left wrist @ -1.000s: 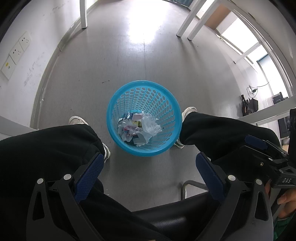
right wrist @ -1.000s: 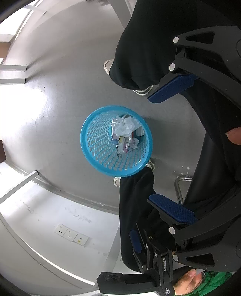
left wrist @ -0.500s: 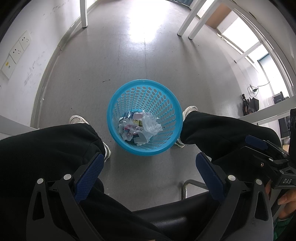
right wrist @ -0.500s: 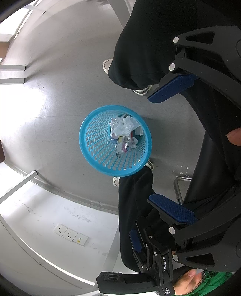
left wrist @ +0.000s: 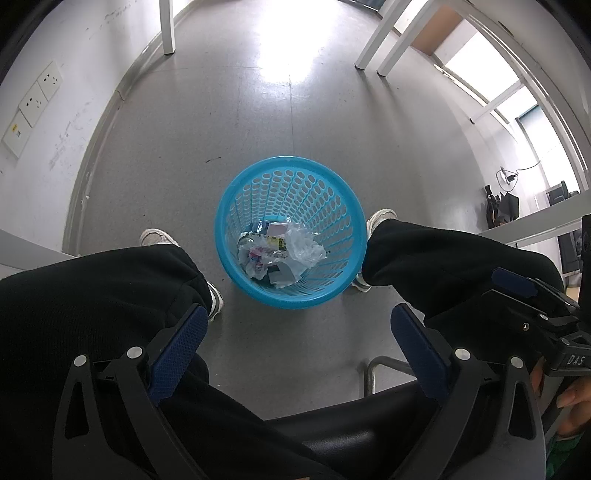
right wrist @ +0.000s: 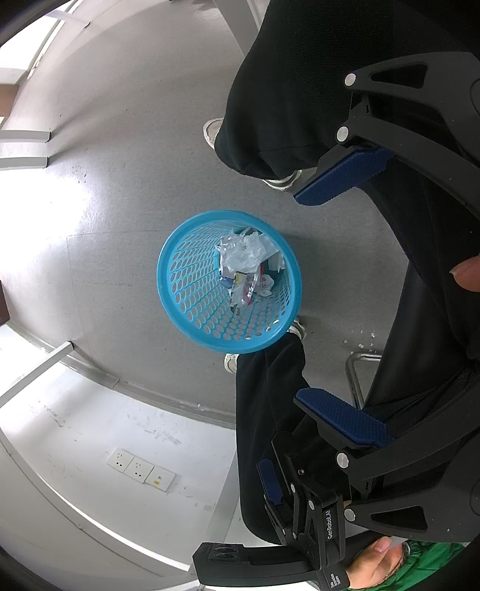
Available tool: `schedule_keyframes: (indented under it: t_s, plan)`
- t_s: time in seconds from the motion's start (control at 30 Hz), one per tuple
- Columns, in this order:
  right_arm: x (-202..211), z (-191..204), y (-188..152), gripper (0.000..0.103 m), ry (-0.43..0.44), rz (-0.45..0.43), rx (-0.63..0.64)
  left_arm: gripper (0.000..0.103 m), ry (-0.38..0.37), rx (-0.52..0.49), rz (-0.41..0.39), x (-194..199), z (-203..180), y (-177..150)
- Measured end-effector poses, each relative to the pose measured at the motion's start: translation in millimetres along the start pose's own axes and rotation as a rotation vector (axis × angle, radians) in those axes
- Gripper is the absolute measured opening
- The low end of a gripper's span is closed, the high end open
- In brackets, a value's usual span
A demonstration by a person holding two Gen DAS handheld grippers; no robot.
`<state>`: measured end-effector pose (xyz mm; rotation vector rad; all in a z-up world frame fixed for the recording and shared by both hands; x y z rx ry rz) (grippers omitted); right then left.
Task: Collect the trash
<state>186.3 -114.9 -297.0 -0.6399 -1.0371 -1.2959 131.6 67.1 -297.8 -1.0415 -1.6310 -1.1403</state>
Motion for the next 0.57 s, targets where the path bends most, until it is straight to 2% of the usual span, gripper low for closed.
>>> schedule_keyframes:
  t_s: [0.57]
  plan:
    - [0.5,-0.4,-1.2,0.095,0.001,-0.001,-0.005,0.097,-0.003,-0.002,0.018,-5.1,5.0,-6.2]
Point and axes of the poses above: each gripper's, at about its wrist camera, not at the fingertips, and x roughly against the way its jaws point, z to its left, y to its top, the point moved 2 cm from there along -x, roughly the way its jaws point, and after that the axes turned 3 degrees about y, right-handed, at the moved point
